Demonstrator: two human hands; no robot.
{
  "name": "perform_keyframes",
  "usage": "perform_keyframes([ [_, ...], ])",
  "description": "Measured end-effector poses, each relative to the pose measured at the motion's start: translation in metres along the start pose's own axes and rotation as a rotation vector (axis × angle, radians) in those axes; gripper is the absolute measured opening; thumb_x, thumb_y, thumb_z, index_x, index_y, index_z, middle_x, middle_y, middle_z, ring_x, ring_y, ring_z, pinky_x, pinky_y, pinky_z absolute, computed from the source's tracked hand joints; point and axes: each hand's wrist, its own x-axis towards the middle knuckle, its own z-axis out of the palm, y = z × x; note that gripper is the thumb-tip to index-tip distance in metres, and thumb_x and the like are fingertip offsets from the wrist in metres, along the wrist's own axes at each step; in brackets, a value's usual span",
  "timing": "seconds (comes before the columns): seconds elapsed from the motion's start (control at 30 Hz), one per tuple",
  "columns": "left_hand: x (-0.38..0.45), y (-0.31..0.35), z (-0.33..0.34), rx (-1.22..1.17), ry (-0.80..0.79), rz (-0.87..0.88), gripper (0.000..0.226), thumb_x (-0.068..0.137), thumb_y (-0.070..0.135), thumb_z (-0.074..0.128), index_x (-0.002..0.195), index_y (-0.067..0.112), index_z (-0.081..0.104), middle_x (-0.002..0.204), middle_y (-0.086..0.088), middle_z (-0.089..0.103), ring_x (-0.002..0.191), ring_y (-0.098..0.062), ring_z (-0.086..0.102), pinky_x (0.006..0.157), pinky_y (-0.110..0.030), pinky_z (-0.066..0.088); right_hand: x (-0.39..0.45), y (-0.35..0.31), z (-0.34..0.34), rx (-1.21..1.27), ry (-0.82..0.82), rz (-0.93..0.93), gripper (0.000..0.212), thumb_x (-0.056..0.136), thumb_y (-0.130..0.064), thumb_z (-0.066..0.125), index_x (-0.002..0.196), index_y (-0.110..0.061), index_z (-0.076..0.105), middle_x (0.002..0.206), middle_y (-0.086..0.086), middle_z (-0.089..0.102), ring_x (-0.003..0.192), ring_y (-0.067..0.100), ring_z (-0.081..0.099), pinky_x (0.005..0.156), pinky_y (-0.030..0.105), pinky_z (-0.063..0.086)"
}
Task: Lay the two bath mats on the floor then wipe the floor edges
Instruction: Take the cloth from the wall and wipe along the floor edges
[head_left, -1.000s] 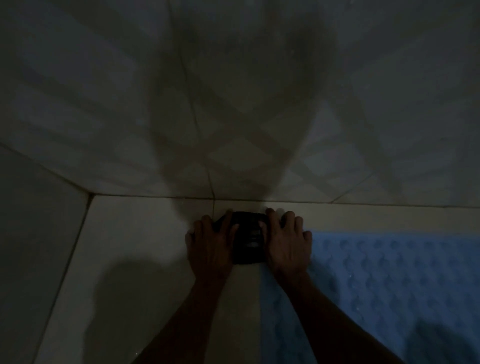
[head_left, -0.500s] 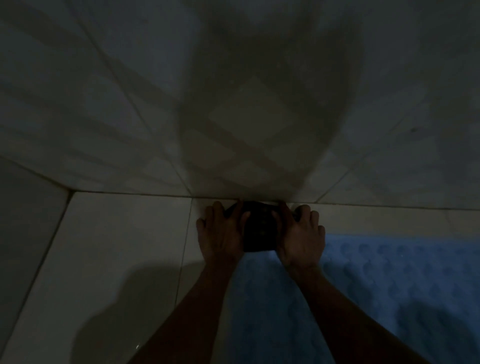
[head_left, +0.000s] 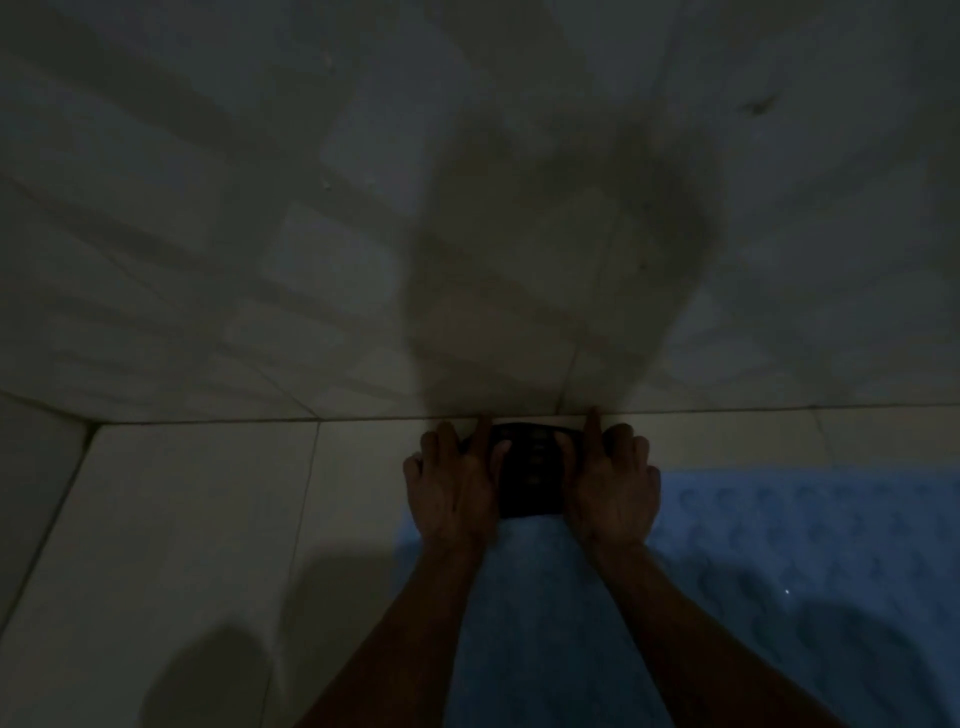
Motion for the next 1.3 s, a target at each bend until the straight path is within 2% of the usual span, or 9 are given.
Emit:
perform_keyframes([
  [0.17, -0.008, 0.034, 0.009, 0.015, 0.057, -0.042, 0.055, 0.093, 0.054, 0.037, 0.126, 0.026, 0.07, 0.089, -0.013, 0.064, 0.081, -0.034, 0.06, 0.064, -0.039, 0.045, 0.008, 0.029, -0.005, -0.035, -0.014, 0.028, 0.058, 0.094, -0.048, 0.044, 0.125, -0.004, 0.067, 0.086, 0.017, 0.065, 0.077, 0.036, 0.06, 0.057, 0.036, 0.044],
  [0.27, -0.01, 0.048, 0.014, 0.016, 0.044, -0.062, 0.055, 0.093, 0.055, 0.04, 0.13, 0.024, 0.067, 0.09, -0.013, 0.062, 0.084, -0.034, 0.059, 0.067, -0.041, 0.045, 0.014, 0.04, -0.009, -0.036, -0.042, 0.048, 0.059, 0.094, -0.05, 0.043, 0.122, -0.005, 0.068, 0.088, 0.016, 0.065, 0.08, 0.036, 0.061, 0.059, 0.037, 0.045],
  [0.37, -0.008, 0.063, 0.012, -0.006, -0.019, -0.088, 0.051, 0.095, 0.054, 0.054, 0.132, 0.021, 0.063, 0.097, -0.013, 0.061, 0.092, -0.035, 0.058, 0.073, -0.043, 0.043, 0.02, 0.051, -0.017, 0.017, -0.139, 0.13, 0.055, 0.098, -0.052, 0.044, 0.123, -0.008, 0.065, 0.104, 0.016, 0.066, 0.098, 0.036, 0.059, 0.073, 0.043, 0.046],
  [0.5, -0.002, 0.096, 0.011, -0.07, 0.019, -0.129, 0.052, 0.093, 0.058, 0.049, 0.106, 0.011, 0.066, 0.091, -0.012, 0.065, 0.088, -0.036, 0.061, 0.072, -0.043, 0.047, 0.034, 0.075, -0.026, 0.081, -0.131, 0.192, 0.048, 0.096, -0.051, 0.052, 0.112, -0.007, 0.065, 0.104, 0.015, 0.066, 0.1, 0.036, 0.058, 0.077, 0.044, 0.046],
  [0.63, 0.003, 0.125, 0.012, -0.166, 0.052, -0.134, 0.044, 0.09, 0.053, 0.064, 0.101, 0.011, 0.06, 0.093, -0.011, 0.065, 0.089, -0.035, 0.061, 0.074, -0.045, 0.048, 0.045, 0.103, -0.029, 0.057, -0.097, 0.176, 0.047, 0.096, -0.052, 0.049, 0.097, -0.007, 0.063, 0.093, 0.013, 0.065, 0.091, 0.035, 0.06, 0.07, 0.042, 0.046],
  [0.93, -0.004, 0.176, 0.016, -0.074, 0.045, -0.116, 0.046, 0.092, 0.055, 0.058, 0.106, 0.012, 0.062, 0.096, -0.012, 0.064, 0.092, -0.036, 0.06, 0.075, -0.046, 0.048, 0.061, 0.149, -0.034, 0.056, -0.022, 0.157, 0.042, 0.092, -0.048, 0.063, 0.092, -0.006, 0.063, 0.088, 0.015, 0.065, 0.083, 0.036, 0.06, 0.066, 0.04, 0.046],
  [1.1, -0.013, 0.204, 0.013, -0.064, 0.012, -0.13, 0.049, 0.095, 0.058, 0.048, 0.118, 0.017, 0.061, 0.106, -0.01, 0.064, 0.101, -0.033, 0.058, 0.081, -0.045, 0.043, 0.064, 0.178, -0.039, 0.013, 0.046, 0.115, 0.041, 0.094, -0.048, 0.056, 0.09, -0.009, 0.064, 0.085, 0.013, 0.064, 0.08, 0.035, 0.06, 0.063, 0.039, 0.045],
  [1.2, -0.017, 0.22, 0.007, -0.047, -0.021, -0.107, 0.047, 0.098, 0.057, 0.044, 0.126, 0.022, 0.057, 0.109, -0.009, 0.062, 0.105, -0.032, 0.055, 0.083, -0.044, 0.042, 0.066, 0.194, -0.044, 0.015, 0.037, 0.11, 0.045, 0.096, -0.05, 0.046, 0.098, -0.01, 0.067, 0.09, 0.012, 0.066, 0.083, 0.034, 0.061, 0.065, 0.038, 0.045],
  [1.3, -0.021, 0.235, 0.006, -0.034, -0.052, -0.055, 0.047, 0.101, 0.057, 0.035, 0.13, 0.027, 0.056, 0.108, -0.009, 0.059, 0.103, -0.031, 0.054, 0.082, -0.043, 0.041, 0.067, 0.211, -0.048, 0.006, 0.021, 0.126, 0.042, 0.095, -0.048, 0.051, 0.11, -0.013, 0.069, 0.094, 0.013, 0.067, 0.087, 0.035, 0.061, 0.066, 0.04, 0.046],
])
